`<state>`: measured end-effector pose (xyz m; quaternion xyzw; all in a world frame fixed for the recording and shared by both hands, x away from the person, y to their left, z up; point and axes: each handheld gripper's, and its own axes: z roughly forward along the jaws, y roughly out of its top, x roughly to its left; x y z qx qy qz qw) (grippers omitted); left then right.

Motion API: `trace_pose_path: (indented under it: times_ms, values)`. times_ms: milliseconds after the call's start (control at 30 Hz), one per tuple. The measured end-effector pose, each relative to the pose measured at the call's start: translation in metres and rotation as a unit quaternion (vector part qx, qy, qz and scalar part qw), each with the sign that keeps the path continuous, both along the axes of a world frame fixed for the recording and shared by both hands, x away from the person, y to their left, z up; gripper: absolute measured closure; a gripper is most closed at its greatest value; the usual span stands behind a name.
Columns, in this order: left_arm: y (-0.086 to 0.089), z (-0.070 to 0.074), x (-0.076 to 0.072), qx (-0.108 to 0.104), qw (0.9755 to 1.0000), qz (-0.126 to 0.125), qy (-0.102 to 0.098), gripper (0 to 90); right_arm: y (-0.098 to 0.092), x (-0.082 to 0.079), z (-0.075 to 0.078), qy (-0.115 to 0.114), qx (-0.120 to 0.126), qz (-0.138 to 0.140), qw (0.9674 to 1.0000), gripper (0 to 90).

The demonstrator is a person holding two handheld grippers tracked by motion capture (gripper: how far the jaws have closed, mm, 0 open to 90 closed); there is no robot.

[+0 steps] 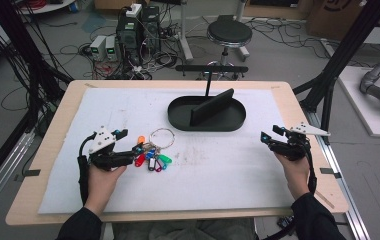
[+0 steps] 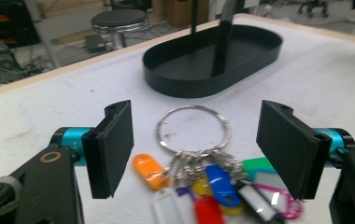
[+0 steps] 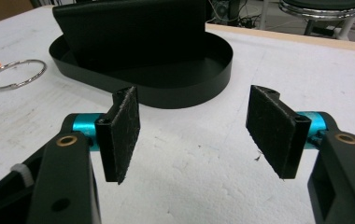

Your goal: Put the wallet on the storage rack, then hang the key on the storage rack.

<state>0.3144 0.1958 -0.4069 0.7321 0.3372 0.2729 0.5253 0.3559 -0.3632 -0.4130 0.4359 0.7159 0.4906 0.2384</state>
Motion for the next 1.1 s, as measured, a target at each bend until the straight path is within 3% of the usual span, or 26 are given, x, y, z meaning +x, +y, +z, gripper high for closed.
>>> trace_pose_path:
  times_ms: [167,233,400,433,567,667,733,900,1000,1100]
  values:
    - [0.006,-0.007,0.003,0.028,0.9994,0.003,-0.018,28.3,-0.003,-0.001,0.000,0.000,-0.009,-0.001,1.0000,35.6]
    - [0.006,-0.008,0.002,0.030,0.9993,0.001,-0.023,28.3,-0.003,-0.003,0.001,-0.003,-0.009,-0.006,0.9999,35.6]
    - [0.009,-0.009,-0.005,0.018,0.9989,0.007,-0.042,28.3,0.000,-0.003,0.002,-0.006,-0.015,-0.007,0.9998,35.5]
    - [0.010,-0.009,-0.008,0.016,0.9980,0.017,-0.059,28.3,0.001,-0.003,0.002,-0.005,-0.016,-0.008,0.9998,35.6]
    - [0.012,-0.010,-0.011,0.006,0.9977,0.024,-0.064,30.6,0.002,-0.003,0.003,-0.008,-0.020,-0.007,0.9998,35.6]
    - [0.013,-0.009,-0.009,-0.003,0.9982,0.024,-0.054,30.2,0.003,-0.003,0.003,-0.009,-0.019,-0.008,0.9998,35.6]
    - [0.013,-0.006,-0.006,-0.011,0.9994,0.018,-0.028,29.6,0.003,-0.003,0.003,-0.007,-0.017,-0.011,0.9998,35.5]
    - [0.015,-0.001,-0.002,-0.022,0.9997,-0.003,-0.012,28.6,0.004,-0.003,0.003,-0.007,-0.017,-0.010,0.9998,35.6]
    - [0.014,-0.001,0.005,-0.040,0.9990,-0.015,0.014,27.7,0.004,-0.002,0.002,-0.006,-0.018,-0.008,0.9998,35.6]
    - [0.012,0.000,0.013,-0.060,0.9964,-0.028,0.052,27.6,0.005,-0.002,0.003,-0.007,-0.019,-0.007,0.9998,35.5]
